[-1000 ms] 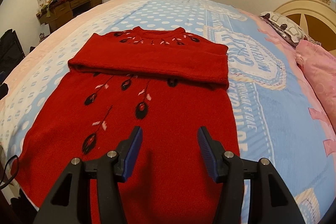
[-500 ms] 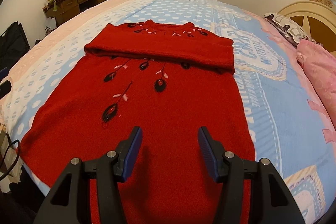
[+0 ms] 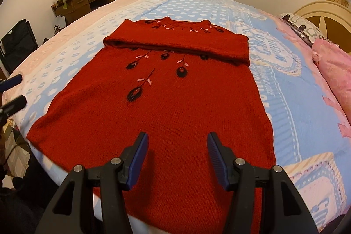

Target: Fold small clothes

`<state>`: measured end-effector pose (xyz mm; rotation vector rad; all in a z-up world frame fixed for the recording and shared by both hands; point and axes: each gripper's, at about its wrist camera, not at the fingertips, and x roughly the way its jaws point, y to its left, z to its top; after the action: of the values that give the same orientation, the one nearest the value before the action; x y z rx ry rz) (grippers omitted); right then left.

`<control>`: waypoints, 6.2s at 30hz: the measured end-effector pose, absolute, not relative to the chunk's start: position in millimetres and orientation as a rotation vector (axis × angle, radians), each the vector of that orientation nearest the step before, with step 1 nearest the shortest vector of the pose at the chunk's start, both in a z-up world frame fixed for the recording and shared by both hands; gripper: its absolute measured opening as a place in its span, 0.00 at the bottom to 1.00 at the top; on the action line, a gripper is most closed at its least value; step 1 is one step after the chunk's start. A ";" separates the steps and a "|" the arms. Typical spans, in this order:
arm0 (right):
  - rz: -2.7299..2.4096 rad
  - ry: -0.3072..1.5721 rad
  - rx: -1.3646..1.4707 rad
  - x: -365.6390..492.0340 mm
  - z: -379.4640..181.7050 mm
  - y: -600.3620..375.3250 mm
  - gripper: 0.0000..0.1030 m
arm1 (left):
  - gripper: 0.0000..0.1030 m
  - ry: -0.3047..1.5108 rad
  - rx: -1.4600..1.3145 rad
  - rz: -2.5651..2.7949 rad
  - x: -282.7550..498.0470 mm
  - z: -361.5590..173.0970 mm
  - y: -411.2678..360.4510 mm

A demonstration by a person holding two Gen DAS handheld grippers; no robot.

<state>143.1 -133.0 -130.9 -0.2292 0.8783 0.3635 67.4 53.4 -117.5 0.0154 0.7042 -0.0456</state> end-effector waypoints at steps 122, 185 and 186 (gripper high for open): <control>0.283 0.698 0.246 452.6 -53.9 -187.8 0.06 | 0.10 0.778 -0.540 -0.253 368.2 -107.2 154.3; 0.292 1.020 -0.118 370.9 -163.4 -144.8 0.64 | 0.88 0.908 -0.093 0.019 278.2 -187.9 110.6; 0.280 1.016 -0.130 368.1 -160.4 -141.1 0.64 | 0.88 0.924 -0.090 0.018 274.7 -192.1 109.9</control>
<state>368.1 -141.1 -160.4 -0.1305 1.0162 0.2800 274.7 109.9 -192.1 -0.0896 0.9240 0.0180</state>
